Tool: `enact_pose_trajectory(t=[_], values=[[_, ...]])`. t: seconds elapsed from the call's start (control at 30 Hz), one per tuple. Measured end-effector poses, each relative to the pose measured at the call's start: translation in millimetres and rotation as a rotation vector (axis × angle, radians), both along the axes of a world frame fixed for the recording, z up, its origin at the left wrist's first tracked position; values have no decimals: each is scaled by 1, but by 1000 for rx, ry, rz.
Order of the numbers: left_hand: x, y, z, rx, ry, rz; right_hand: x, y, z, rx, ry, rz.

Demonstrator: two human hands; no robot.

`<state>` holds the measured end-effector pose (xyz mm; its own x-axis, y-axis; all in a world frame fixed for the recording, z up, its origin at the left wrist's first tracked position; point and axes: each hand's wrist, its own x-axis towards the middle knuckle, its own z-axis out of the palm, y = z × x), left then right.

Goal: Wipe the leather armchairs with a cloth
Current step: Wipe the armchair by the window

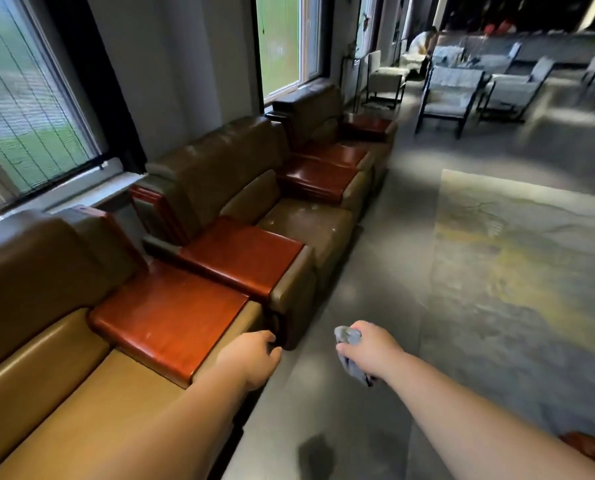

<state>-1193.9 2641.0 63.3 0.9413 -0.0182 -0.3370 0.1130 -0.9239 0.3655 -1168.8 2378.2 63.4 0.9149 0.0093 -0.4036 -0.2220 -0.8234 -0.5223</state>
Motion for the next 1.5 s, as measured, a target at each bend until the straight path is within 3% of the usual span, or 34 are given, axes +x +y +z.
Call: enact_pose_trajectory(t=[0.3, 0.73, 1.03, 1.5], values=[[140, -37, -28, -10, 35, -57, 111, -47, -32, 31, -14, -111], [433, -36, -46, -82, 74, -180, 345, -37, -28, 50, -25, -172], [563, -82, -85, -81, 143, -177, 481, -84, -50, 64, -3, -164], [713, -151, -133, -28, 231, 95, 715, -175, -118, 53, 186, 48]])
